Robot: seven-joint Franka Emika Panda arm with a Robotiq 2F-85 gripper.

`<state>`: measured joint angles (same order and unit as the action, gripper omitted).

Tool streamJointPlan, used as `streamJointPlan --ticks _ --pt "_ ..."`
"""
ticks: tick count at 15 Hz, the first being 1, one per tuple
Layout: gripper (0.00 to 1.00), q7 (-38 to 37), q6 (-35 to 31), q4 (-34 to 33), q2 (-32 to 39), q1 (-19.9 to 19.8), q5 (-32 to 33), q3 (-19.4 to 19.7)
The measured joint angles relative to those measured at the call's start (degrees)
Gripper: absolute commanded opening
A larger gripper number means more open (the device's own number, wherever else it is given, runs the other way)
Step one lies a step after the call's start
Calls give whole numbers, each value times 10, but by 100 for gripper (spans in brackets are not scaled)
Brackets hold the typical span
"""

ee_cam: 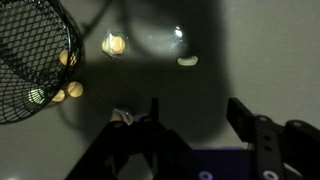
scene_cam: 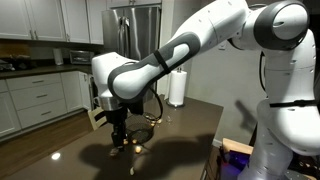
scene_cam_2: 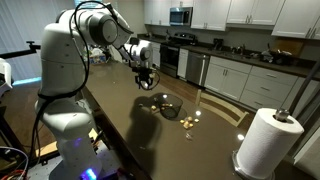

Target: Move a packet from the basket to the counter

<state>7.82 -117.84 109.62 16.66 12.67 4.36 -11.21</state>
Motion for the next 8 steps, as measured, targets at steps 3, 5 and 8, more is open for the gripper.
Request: streamJointPlan --ticks 3,5,8 --pt "97 0 0 -1 -1 0 0 -1" --pt "100 0 0 -1 -1 0 0 -1" --pt "100 0 0 -1 -1 1 0 -1"
